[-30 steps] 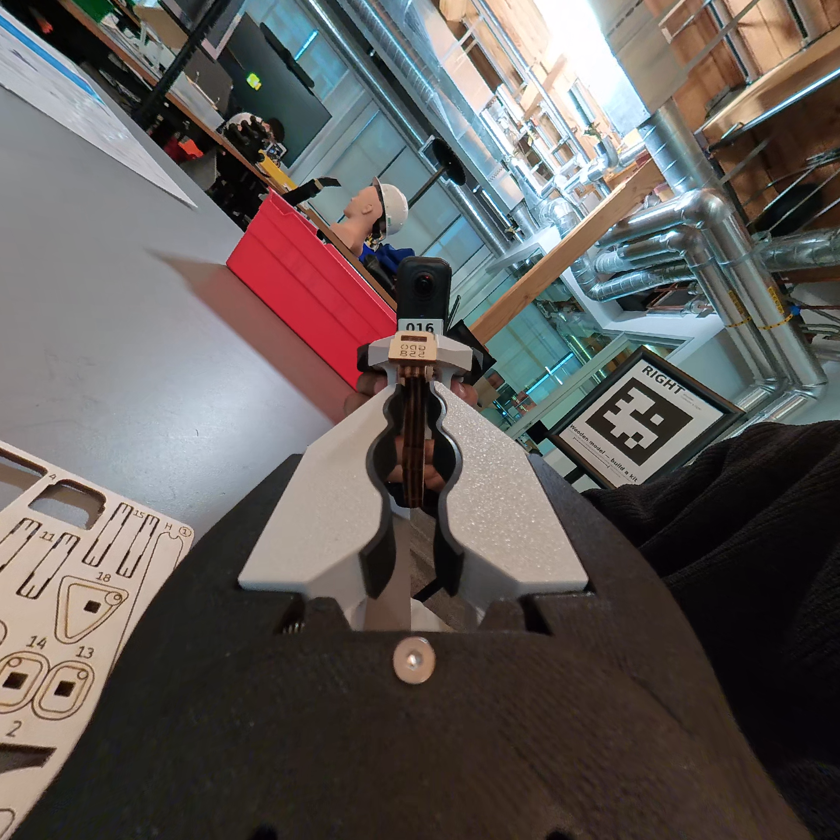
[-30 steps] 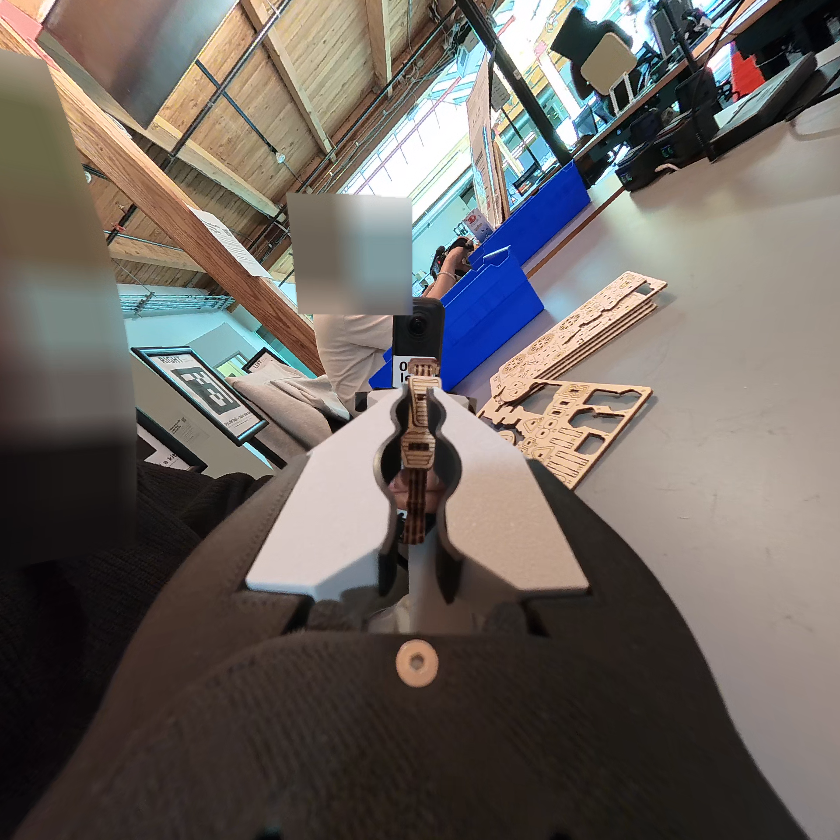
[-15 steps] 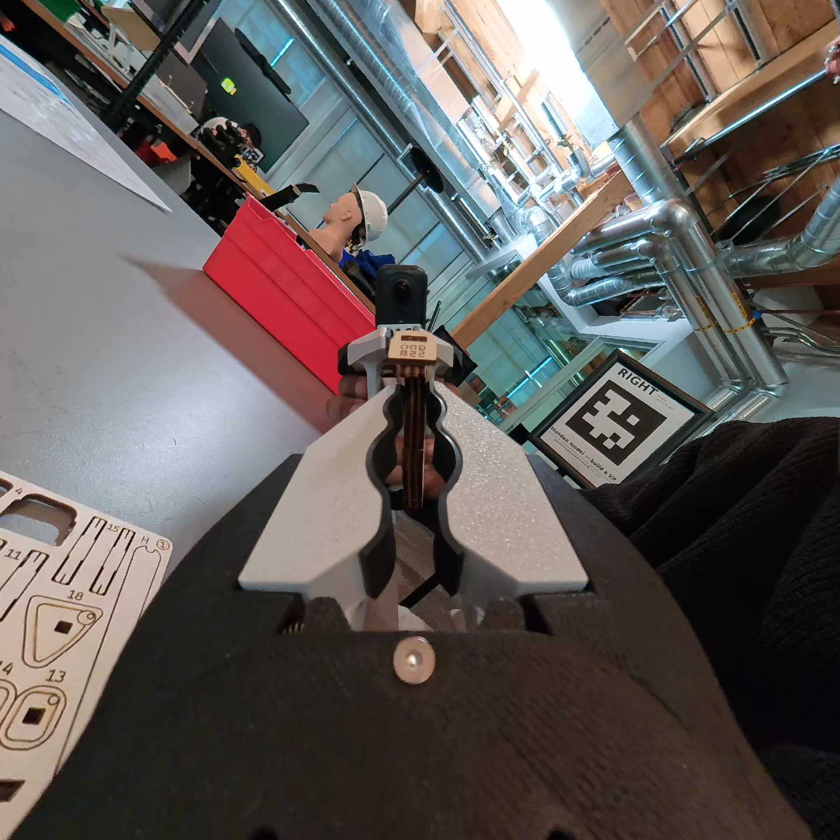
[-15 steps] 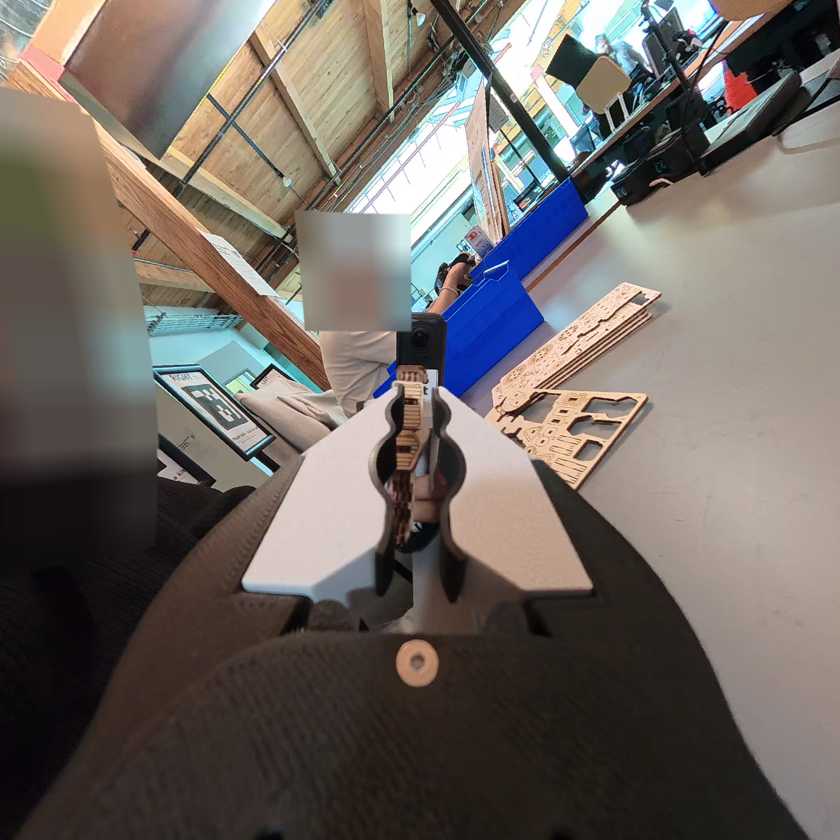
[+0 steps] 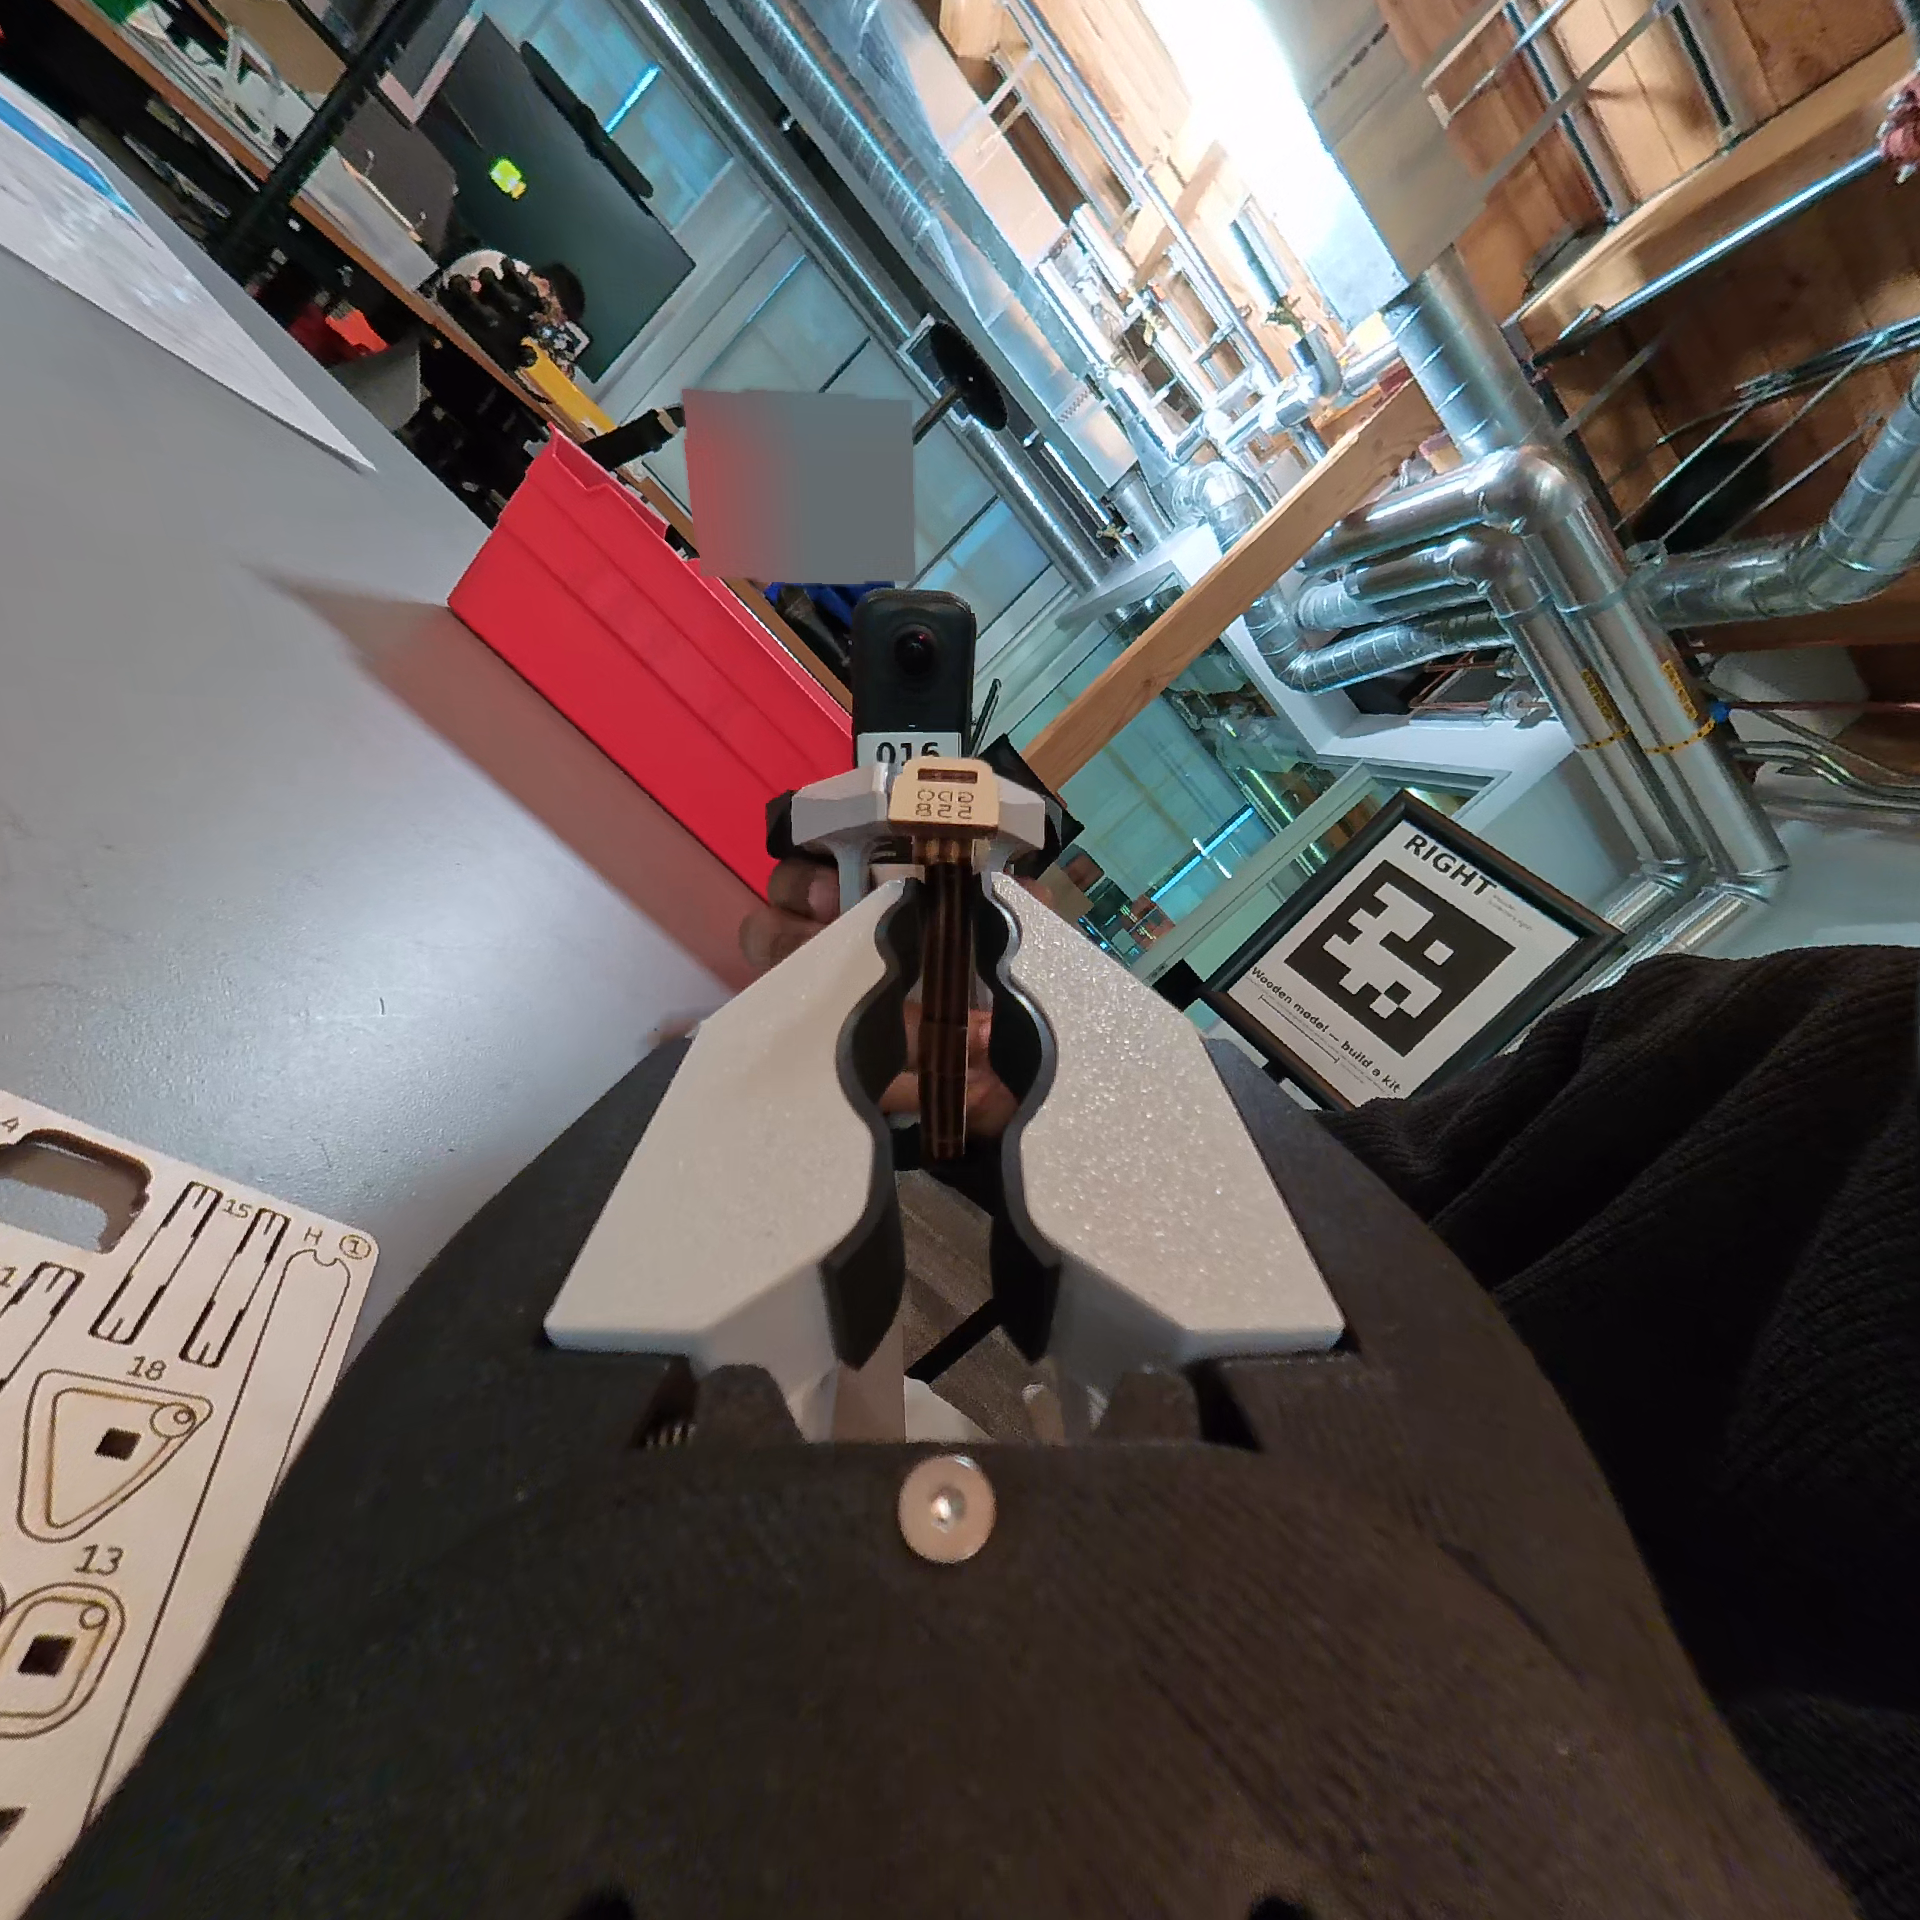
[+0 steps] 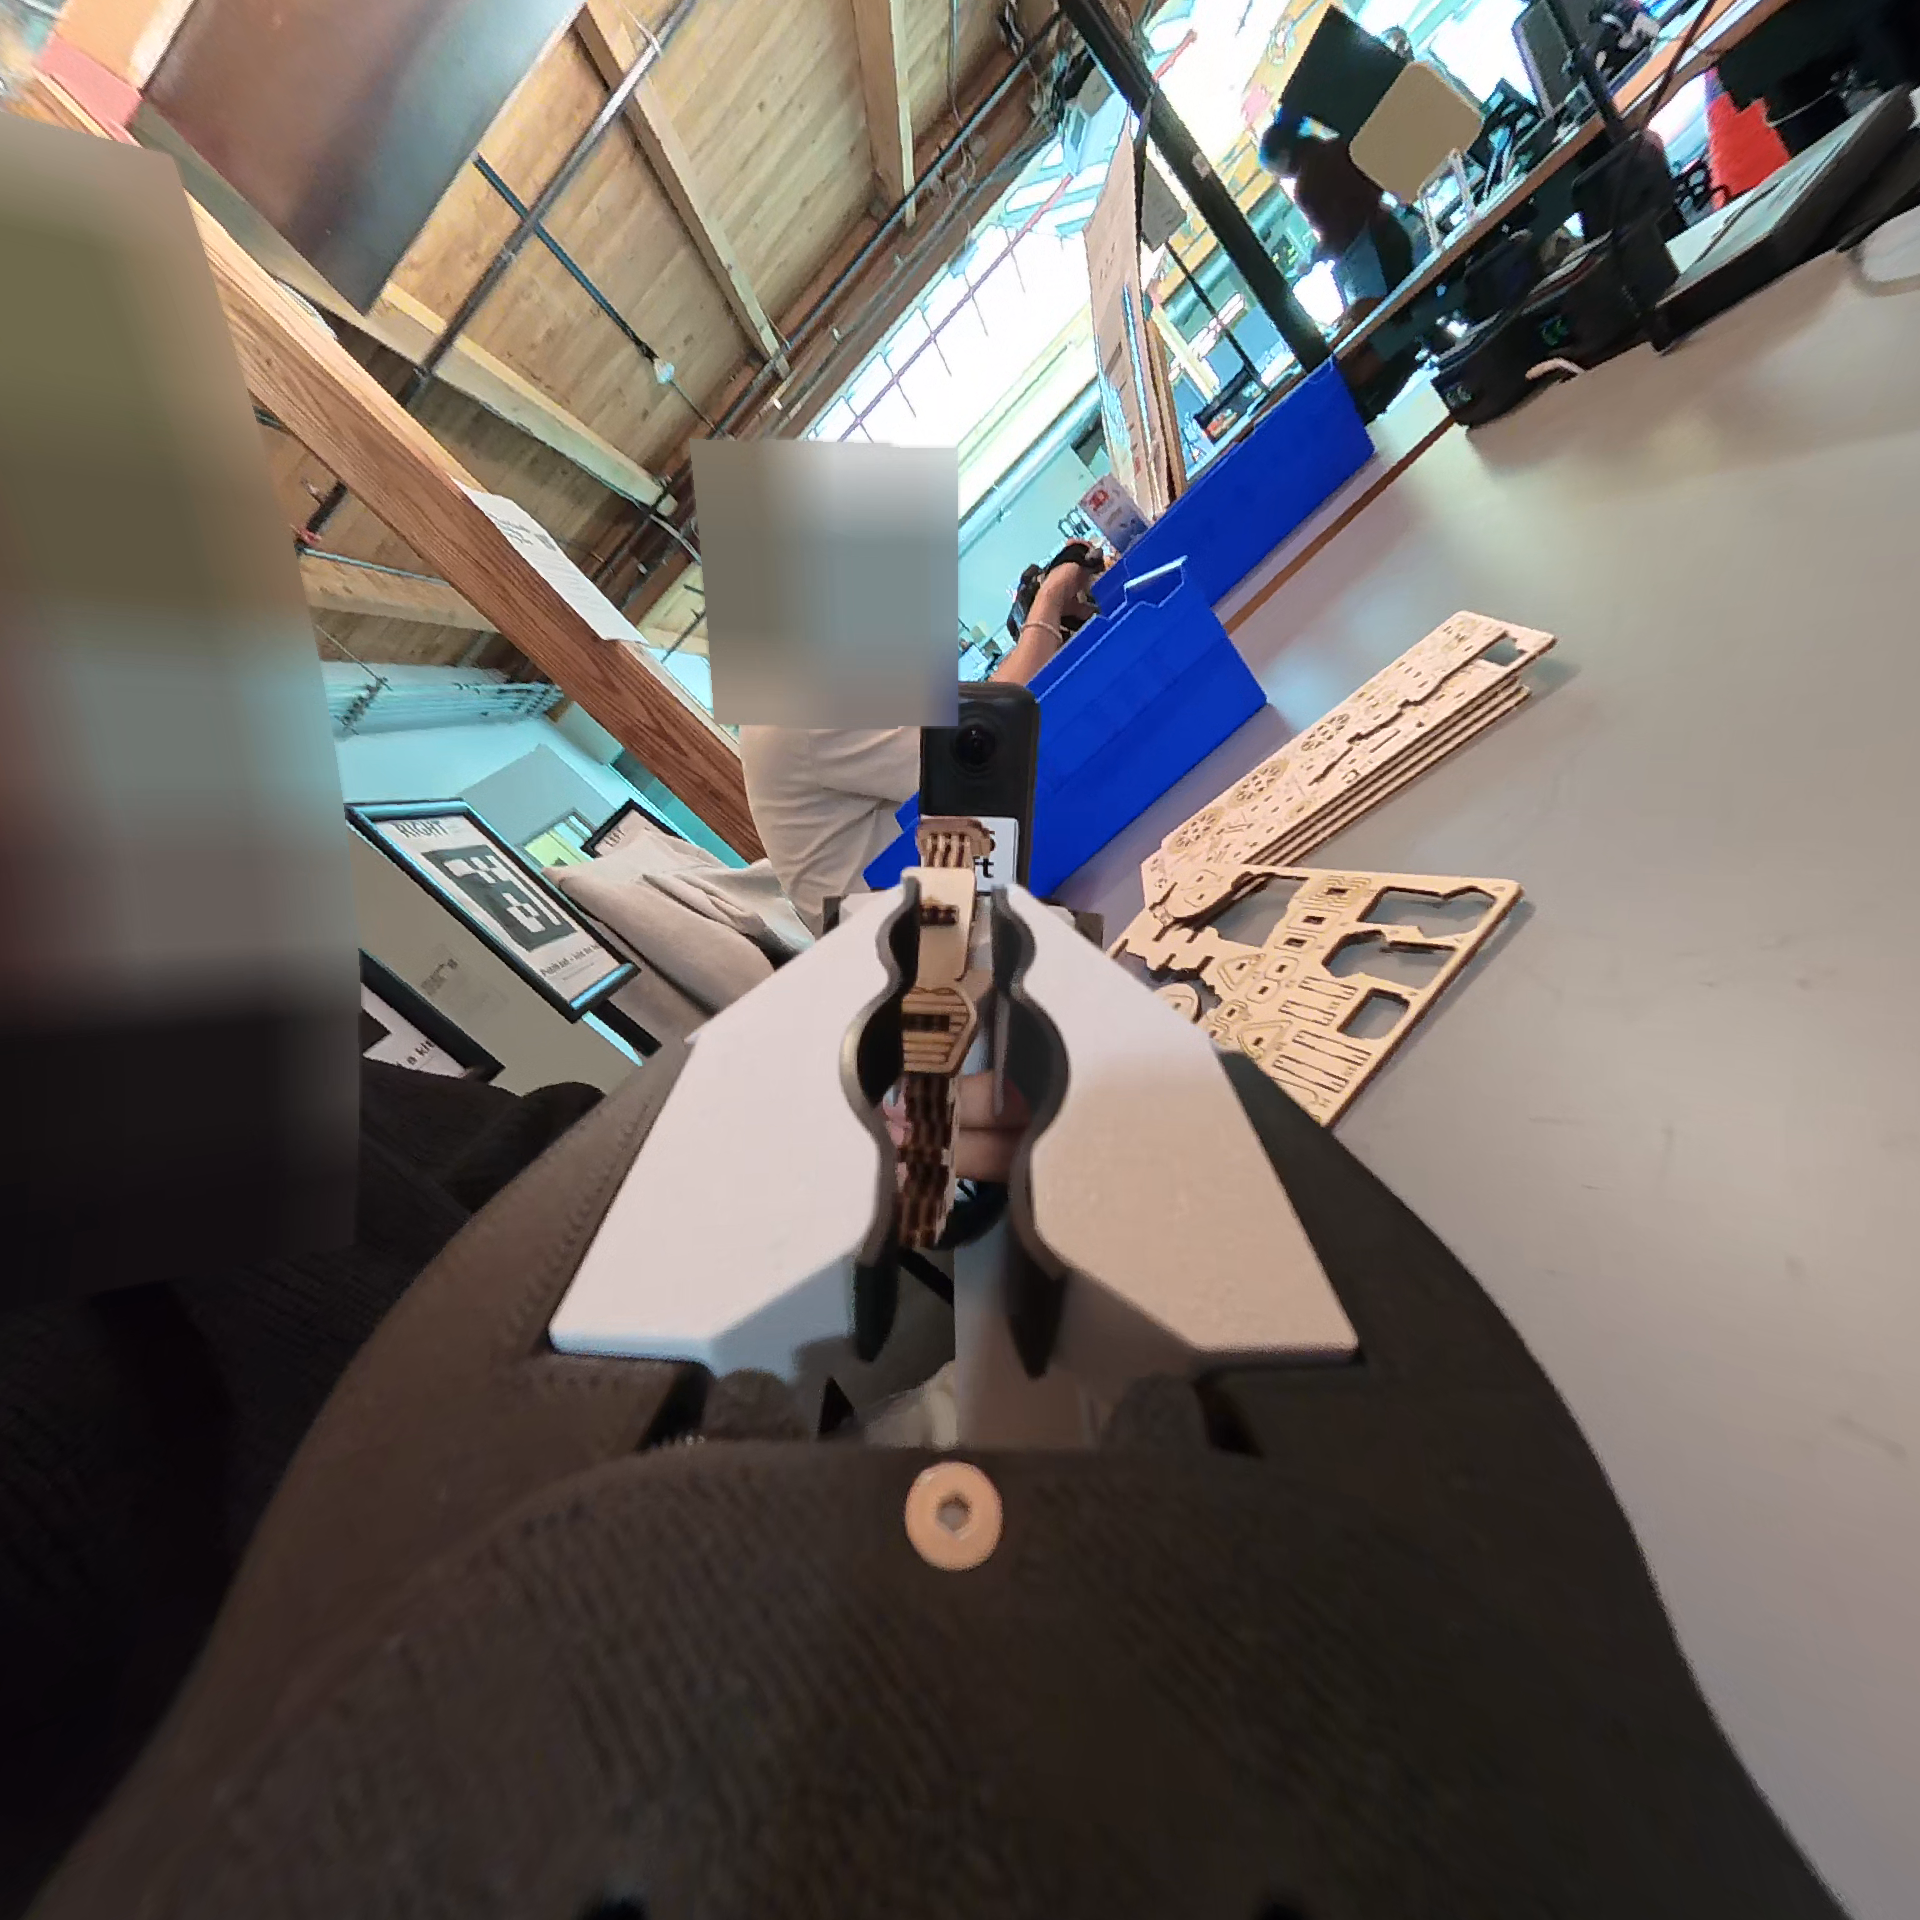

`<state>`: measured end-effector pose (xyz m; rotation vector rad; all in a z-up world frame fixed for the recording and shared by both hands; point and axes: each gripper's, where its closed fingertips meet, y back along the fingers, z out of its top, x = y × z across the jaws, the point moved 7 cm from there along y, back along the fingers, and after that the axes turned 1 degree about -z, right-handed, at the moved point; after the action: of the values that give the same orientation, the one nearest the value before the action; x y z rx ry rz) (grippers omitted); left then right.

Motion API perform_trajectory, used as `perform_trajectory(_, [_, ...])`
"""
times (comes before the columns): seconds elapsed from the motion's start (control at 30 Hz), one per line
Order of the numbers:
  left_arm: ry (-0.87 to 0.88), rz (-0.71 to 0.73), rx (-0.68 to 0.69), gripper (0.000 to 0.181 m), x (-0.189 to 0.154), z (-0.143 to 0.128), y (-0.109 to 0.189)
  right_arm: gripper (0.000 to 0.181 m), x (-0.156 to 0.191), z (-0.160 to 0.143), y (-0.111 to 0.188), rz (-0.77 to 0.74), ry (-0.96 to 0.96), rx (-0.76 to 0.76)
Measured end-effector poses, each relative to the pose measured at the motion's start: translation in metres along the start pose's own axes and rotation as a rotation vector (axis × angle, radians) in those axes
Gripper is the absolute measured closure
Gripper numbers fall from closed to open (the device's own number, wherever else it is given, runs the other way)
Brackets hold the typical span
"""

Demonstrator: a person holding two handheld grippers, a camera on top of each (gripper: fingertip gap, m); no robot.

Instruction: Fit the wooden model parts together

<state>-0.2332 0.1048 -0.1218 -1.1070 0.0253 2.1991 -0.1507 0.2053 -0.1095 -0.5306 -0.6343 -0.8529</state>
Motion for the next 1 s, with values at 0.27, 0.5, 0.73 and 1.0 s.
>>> perform_trajectory(0.27, [-0.015, 0.016, -0.018, 0.174, 0.001, 0.008, 0.006, 0.17, -0.012, 0.016, 0.013, -0.113, 0.044, -0.073])
perform_trajectory(0.5, [-0.146, 0.113, -0.168, 0.174, 0.001, 0.059, 0.064, 0.166, -0.04, 0.006, 0.022, -0.522, 0.169, 0.042])
perform_trajectory(0.73, [-0.056, 0.073, -0.3, 0.174, 0.005, 0.066, 0.091, 0.158, -0.047, -0.021, -0.004, -0.658, 0.285, 0.338])
perform_trajectory(1.0, [-0.067, 0.089, -0.292, 0.174, -0.002, 0.061, 0.099, 0.149, -0.051, -0.044, -0.028, -0.737, 0.45, 0.586])
